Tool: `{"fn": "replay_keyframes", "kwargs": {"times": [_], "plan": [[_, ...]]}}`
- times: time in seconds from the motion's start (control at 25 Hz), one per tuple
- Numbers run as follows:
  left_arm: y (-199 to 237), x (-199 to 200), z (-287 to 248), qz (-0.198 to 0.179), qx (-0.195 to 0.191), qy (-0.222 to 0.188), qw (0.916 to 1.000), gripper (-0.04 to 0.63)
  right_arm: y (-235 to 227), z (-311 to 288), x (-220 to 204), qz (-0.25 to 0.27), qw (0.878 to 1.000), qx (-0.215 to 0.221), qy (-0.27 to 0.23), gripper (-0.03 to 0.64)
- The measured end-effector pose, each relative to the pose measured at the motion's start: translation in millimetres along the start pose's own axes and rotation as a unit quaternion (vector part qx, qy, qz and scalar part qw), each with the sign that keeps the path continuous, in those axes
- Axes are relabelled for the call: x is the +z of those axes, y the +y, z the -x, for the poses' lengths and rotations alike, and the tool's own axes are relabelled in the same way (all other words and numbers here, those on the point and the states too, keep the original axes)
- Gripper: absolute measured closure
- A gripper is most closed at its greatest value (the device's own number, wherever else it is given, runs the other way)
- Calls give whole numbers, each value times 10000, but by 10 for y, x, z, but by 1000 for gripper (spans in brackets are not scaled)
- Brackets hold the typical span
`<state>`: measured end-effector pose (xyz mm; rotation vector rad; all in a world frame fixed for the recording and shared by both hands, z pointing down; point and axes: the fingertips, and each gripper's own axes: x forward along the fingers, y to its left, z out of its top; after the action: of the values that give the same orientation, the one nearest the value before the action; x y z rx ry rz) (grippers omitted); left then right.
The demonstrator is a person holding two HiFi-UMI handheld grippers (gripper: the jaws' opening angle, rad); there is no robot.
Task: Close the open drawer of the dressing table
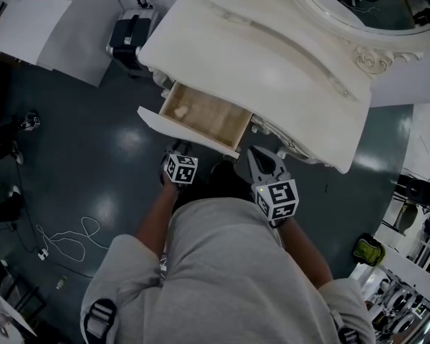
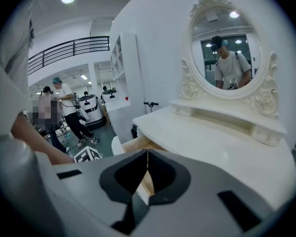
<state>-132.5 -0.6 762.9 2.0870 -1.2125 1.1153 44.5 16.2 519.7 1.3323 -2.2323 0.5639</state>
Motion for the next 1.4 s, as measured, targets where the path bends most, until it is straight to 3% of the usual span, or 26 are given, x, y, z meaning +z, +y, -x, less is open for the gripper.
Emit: {"fn": "replay_keyframes", "kwargs": {"times": [1.4], "plan": [[-11,268,-211,24,95,-23,9999,468,-296,-106,58,40,10000,51,49,601]]}}
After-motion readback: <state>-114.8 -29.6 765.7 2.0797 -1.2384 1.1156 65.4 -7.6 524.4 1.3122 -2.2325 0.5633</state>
